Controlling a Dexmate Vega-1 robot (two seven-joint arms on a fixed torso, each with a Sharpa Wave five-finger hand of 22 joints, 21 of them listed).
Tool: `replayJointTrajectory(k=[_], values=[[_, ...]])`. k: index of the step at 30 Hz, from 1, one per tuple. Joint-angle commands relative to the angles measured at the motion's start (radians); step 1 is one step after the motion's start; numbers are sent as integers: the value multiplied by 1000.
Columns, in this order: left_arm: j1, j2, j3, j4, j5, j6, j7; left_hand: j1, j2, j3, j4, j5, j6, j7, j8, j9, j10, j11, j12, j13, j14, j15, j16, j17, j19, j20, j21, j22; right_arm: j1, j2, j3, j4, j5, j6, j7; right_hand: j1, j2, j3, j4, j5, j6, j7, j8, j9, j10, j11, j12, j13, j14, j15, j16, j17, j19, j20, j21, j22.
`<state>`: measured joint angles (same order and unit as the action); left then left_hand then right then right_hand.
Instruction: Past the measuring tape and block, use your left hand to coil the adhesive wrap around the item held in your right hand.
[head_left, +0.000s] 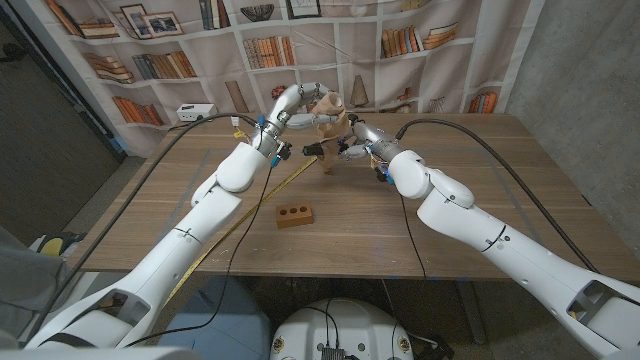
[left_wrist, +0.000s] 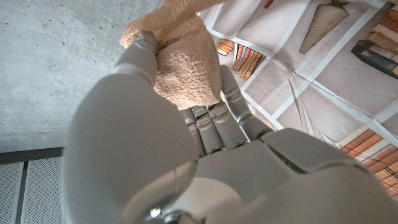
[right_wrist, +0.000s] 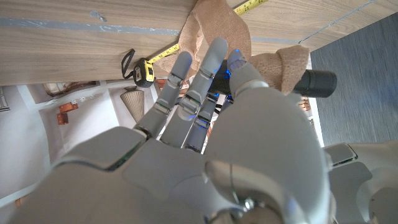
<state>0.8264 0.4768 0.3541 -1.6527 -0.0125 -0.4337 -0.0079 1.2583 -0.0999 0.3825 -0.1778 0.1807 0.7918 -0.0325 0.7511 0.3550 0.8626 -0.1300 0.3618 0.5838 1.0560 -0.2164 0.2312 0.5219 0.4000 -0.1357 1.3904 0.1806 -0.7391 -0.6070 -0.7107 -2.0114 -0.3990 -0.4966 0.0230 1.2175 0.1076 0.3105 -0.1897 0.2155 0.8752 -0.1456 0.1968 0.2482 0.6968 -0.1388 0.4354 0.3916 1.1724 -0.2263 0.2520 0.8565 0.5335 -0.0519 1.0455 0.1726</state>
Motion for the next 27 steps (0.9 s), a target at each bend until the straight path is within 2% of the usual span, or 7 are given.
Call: replayJointTrajectory(k=[1,11,27], values=[[36,11,-9,-50,8,17,26,201,210,24,15,0,10,-2,7,5,10,-5,-1,4,12,-6,8,1,-4,-2,7,1,15,3,-9,19,1,20,12,3,14,27,29,4,86,79,9,5,319,12,7,147,5,-6,3,5,7,-42,-4,1],[49,16,-4,-68,6,15,30,201,211,24,15,0,9,4,6,3,8,-4,-1,6,12,-5,8,2,-5,-4,8,1,23,6,-7,36,3,21,21,4,15,27,29,4,87,80,10,5,319,12,7,149,5,-5,2,4,7,-42,-5,1],[43,8,18,-52,-4,-1,16,201,210,24,15,0,10,0,8,4,10,-5,-1,5,13,-7,8,3,-6,-3,9,1,17,5,-1,33,4,4,21,3,16,26,30,4,86,79,9,5,319,13,6,149,3,-5,2,4,6,-41,-7,1]])
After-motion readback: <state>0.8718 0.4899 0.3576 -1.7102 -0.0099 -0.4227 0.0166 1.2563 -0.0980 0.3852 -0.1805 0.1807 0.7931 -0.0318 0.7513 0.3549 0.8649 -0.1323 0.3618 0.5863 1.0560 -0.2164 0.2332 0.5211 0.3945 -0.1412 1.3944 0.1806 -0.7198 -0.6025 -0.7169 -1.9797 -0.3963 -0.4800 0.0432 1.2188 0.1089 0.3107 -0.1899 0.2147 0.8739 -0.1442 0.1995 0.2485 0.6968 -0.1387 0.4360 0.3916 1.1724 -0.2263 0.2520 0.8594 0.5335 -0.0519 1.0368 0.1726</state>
